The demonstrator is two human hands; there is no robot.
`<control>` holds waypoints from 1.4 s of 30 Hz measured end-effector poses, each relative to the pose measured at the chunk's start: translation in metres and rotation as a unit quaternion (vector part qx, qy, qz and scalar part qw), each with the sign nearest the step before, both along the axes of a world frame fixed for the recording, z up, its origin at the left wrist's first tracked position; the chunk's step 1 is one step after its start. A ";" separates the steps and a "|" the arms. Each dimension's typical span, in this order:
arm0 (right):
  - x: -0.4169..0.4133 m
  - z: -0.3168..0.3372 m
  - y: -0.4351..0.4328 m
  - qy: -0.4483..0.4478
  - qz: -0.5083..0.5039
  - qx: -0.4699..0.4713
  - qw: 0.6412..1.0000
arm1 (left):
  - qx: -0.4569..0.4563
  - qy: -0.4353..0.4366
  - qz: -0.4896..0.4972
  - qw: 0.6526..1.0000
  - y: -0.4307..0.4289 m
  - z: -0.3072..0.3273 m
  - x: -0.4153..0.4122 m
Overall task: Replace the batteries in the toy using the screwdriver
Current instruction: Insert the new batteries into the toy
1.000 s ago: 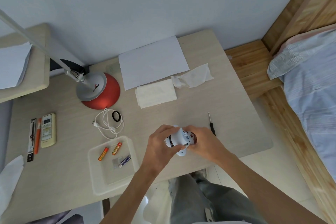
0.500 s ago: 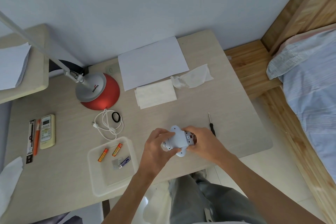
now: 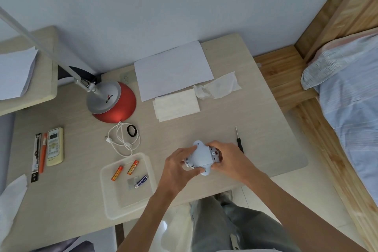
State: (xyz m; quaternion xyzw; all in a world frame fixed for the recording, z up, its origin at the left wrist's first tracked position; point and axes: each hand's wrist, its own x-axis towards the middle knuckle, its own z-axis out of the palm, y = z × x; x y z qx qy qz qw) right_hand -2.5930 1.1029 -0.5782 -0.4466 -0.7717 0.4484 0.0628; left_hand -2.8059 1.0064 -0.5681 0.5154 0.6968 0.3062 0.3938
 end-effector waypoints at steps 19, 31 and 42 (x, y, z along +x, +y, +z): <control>-0.004 0.030 0.023 0.028 0.004 -0.151 0.988 | -0.084 -0.176 0.107 0.975 0.002 -0.006 -0.001; -0.006 0.020 0.025 0.040 -0.010 -0.135 0.990 | -0.083 -0.169 0.101 0.977 0.001 -0.008 -0.002; -0.006 0.016 0.024 0.036 -0.017 -0.116 0.993 | -0.082 -0.173 0.099 0.976 0.001 -0.012 -0.003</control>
